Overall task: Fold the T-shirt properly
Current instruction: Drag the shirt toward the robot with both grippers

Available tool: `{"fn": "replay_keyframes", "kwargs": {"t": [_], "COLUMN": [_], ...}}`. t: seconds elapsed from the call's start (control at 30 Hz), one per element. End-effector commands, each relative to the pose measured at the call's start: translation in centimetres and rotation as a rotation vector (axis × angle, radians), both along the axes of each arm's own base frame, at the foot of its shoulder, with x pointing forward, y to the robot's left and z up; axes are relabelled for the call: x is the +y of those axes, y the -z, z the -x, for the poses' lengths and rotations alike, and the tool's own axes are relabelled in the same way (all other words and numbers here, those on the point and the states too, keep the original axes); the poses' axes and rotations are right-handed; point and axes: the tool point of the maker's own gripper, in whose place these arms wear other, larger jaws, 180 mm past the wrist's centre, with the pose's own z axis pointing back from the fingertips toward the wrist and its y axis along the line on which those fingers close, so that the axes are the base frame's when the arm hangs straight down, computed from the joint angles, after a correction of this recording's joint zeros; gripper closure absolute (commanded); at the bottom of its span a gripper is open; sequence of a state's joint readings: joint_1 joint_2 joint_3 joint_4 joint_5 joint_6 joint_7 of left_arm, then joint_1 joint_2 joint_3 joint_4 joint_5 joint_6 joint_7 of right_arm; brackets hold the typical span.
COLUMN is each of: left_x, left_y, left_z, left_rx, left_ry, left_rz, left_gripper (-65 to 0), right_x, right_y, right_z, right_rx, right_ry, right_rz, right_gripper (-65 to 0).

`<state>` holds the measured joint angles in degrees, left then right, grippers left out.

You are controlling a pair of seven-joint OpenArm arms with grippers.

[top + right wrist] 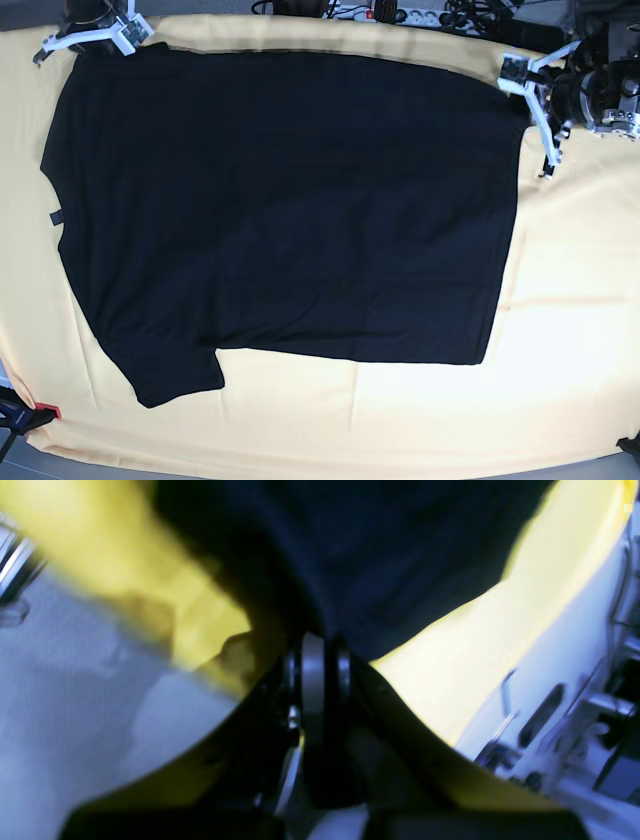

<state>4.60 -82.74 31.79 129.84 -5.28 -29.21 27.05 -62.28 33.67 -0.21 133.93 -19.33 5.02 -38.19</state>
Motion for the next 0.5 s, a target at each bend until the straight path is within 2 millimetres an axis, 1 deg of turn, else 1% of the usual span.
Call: {"fn": "replay_keyframes", "kwargs": {"t": [0.0, 0.1, 0.2, 0.33, 0.47], "left_x": [-0.2, -1.4, -1.9, -1.6, -1.1], "left_y": [-0.7, -1.1, -1.1, -0.3, 0.9], "left_z": [-1.2, -3.8, -6.1, -8.1, -9.4], "left_rx": [-0.061, -0.203, -0.311, -0.394, -0.430], "left_ry": [-0.008, -0.060, -0.106, -0.160, -0.183], "left_rz": [0.011, 0.068, 0.115, 0.141, 0.142], "left_gripper": [0.0, 0.0, 0.0, 0.0, 0.0], "right_x": [0.2, 1.1, 2.1, 3.2, 2.5], "right_y": [-1.2, -2.2, -3.2, -4.4, -3.5], "right_z": [-1.9, -4.9, -7.1, -9.4, -11.1], "right_rx": [-0.071, -0.142, -0.197, -0.261, -0.259], "right_ry": [-0.025, -0.066, -0.100, -0.129, -0.109], "right_rz": [-0.008, -0.059, -0.111, -0.166, -0.193], "right_gripper": [0.0, 0.0, 0.0, 0.0, 0.0]}}
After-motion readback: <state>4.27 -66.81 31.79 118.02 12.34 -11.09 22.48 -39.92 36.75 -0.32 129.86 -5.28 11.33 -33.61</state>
